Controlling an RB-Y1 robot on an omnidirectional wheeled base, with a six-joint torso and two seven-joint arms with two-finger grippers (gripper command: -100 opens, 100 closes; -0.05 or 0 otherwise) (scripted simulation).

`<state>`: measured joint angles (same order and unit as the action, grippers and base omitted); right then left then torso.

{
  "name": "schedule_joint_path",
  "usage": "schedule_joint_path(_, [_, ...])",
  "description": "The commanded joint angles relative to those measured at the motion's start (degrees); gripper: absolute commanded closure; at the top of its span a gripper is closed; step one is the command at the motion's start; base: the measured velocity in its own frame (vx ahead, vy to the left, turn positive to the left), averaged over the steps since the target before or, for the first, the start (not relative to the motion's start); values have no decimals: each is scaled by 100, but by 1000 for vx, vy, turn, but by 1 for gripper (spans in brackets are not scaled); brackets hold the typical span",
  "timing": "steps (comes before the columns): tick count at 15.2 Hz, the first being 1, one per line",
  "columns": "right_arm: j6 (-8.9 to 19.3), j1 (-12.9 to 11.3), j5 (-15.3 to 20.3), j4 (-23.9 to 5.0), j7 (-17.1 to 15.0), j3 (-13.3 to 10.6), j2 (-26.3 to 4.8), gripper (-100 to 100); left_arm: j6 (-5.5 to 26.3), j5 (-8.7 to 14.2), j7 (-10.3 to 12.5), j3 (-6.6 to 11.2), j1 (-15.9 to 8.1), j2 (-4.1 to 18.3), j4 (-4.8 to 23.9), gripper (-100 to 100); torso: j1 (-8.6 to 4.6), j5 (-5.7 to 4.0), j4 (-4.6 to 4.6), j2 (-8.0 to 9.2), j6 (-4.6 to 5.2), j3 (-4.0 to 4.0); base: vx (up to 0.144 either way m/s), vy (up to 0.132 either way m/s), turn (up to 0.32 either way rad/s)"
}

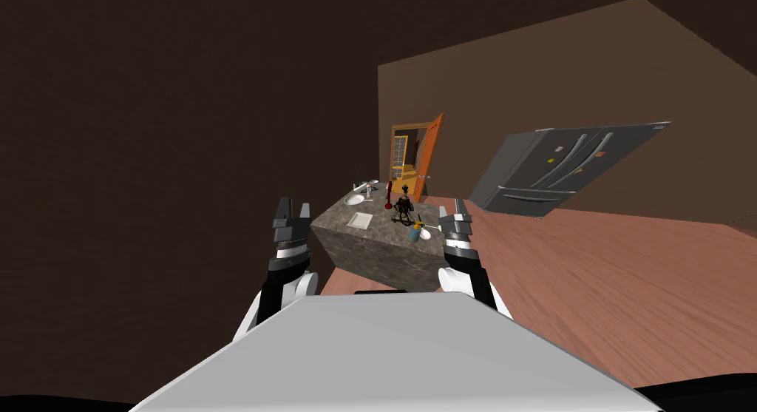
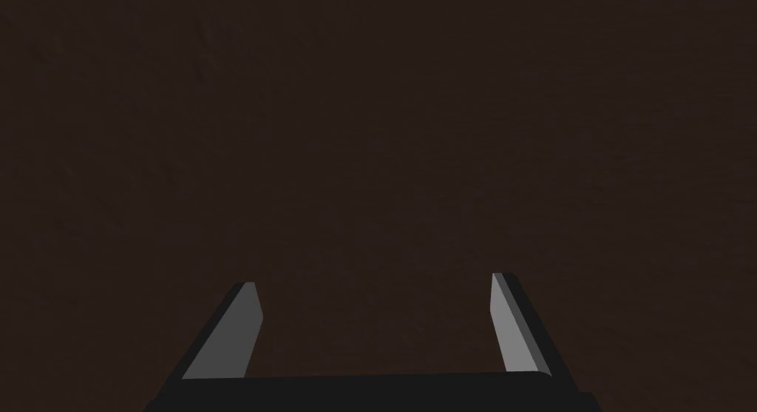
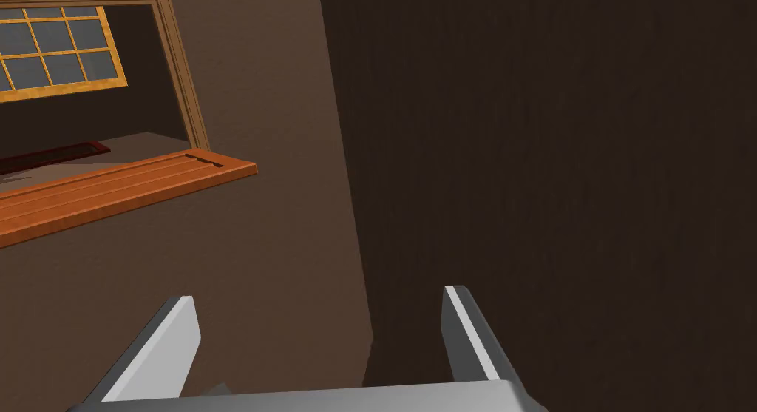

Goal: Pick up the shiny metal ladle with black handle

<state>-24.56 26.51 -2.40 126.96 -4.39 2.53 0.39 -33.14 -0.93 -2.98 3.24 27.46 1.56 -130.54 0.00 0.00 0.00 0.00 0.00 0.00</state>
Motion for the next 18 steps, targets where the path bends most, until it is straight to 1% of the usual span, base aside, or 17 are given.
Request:
schedule_joint_path(1, [96, -12, 8, -1, -95, 56, -219, -100, 0, 0, 0, 0, 0, 0, 0, 0, 0, 0, 0, 0, 0, 0, -9, -13, 14])
schedule_joint_path(2, [194, -25, 15, -3, -191, 112, -365, -100, 0, 0, 0, 0, 0, 0, 0, 0, -5, -1, 0, 2, 0, 1, -21, -35, 30])
schedule_joint_path(3, [194, -25, 15, -3, -191, 112, -382, -100, 0, 0, 0, 0, 0, 0, 0, 0, -13, -2, 1, 5, 0, 3, -25, -44, 26])
schedule_joint_path(4, [323, -42, 22, -8, -316, 186, -554, -100, 0, 0, 0, 0, 0, 0, 0, 0, -18, -4, 2, 8, 0, 4, -33, -53, 25])
schedule_joint_path(5, [323, -42, 22, -8, -316, 186, -554, -100, 0, 0, 0, 0, 0, 0, 0, 0, -23, -5, 2, 11, 0, 6, -32, -51, 23])
schedule_joint_path(7, [612, -88, 34, -33, -618, 380, -871, -100, 0, 0, 0, 0, -1, 1, 0, 0, -27, -6, 3, 13, 0, 7, -38, -61, 52])
schedule_joint_path(8, [670, -88, 34, -33, -648, 380, -913, -100, 0, 0, 0, 0, -1, 1, 0, 0, -32, -6, 3, 16, 0, 9, -43, -66, 54])
schedule_joint_path(9, [670, -88, 34, -33, -648, 380, -913, -100, 0, 0, 0, 0, -1, 1, 0, 0, -32, -7, 4, 17, 0, 10, -34, -49, 15])
schedule_joint_path(10, [880, -116, 35, -54, -849, 498, -1098, -100, 0, 0, 0, 1, 0, 1, 0, 0, -28, -6, 4, 16, 1, 9, -37, -46, 36])
schedule_joint_path(11, [885, -116, 35, -54, -849, 498, -1098, -100, 0, 0, 0, 0, -1, 1, 0, 0, -27, -6, 3, 16, 0, 9, -40, -44, 45])
schedule_joint_path(12, [1064, -147, 33, -84, -1050, 629, -1285, -100, 0, 0, 0, 0, -1, 0, 0, 0, -24, -6, 4, 16, 0, 9, -47, -49, 63])
schedule_joint_path(13, [1127, -147, 33, -84, -1072, 629, -1285, -100, 0, 0, 0, 0, -1, 0, 0, 0, -26, -5, 4, 18, -1, 10, -46, -56, 51])
schedule_joint_path(14, [1275, -181, 24, -124, -1252, 770, -1475, -100, 0, 0, 0, 0, -1, 1, 0, 0, -27, -6, 4, 18, 0, 11, -53, -69, 84])
schedule_joint_path(15, [1393, -181, 24, -124, -1315, 770, -1475, -100, 0, 0, 0, 0, -1, 1, 0, 0, -32, -6, 4, 20, -1, 12, -46, -70, 69])
schedule_joint_path(16, [1393, -181, 24, -124, -1315, 770, -1475, -100, 0, 0, 0, 0, -1, 1, 0, 0, -34, -7, 4, 19, 0, 11, -24, -49, 19])
schedule_joint_path(17, [1611, -216, 10, -174, -1544, 921, -1664, -100, 0, 0, 0, 1, 0, 1, 0, 0, -29, -7, 4, 15, 1, 9, -26, -48, 57])
schedule_joint_path(18, [1684, -216, 10, -174, -1575, 921, -1664, -100, 0, 0, 0, 0, -1, 1, 0, 0, -28, -6, 3, 13, -1, 7, -34, -53, 74])
